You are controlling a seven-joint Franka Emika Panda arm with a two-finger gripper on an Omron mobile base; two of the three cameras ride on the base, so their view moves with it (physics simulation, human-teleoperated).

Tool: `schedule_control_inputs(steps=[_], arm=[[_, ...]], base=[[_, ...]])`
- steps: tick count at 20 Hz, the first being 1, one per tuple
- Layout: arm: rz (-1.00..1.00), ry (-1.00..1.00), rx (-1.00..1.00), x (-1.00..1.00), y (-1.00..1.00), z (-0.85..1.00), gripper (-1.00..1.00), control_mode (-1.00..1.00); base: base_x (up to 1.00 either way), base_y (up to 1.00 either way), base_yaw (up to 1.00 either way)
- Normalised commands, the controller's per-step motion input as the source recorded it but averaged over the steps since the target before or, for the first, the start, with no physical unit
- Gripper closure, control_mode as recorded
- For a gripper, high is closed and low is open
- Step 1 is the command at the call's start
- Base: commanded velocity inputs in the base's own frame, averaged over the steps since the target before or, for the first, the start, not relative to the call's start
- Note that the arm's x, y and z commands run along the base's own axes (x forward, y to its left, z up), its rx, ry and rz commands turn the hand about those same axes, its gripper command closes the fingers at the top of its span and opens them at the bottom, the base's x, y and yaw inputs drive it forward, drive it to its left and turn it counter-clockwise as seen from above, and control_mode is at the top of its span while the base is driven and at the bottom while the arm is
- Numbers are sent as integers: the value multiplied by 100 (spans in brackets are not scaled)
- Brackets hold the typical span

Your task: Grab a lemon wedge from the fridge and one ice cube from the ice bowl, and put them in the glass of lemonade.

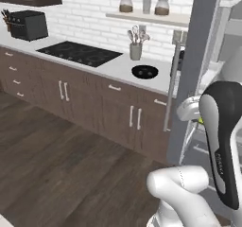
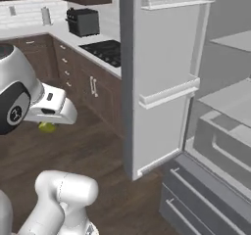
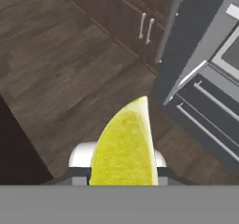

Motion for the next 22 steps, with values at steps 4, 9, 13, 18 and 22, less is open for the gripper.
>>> schedule_control_inputs(steps=[4,9,13,18,22], arm=[[0,0,0,0,0,0,100,100],[0,0,0,0,0,0,100,100],[0,0,0,0,0,0,100,100],[0,0,0,0,0,0,100,100],[0,0,0,0,0,0,100,100]], base=[[2,55,65],[67,36,56],[100,-1,39],[100,-34,32],[100,-57,13]])
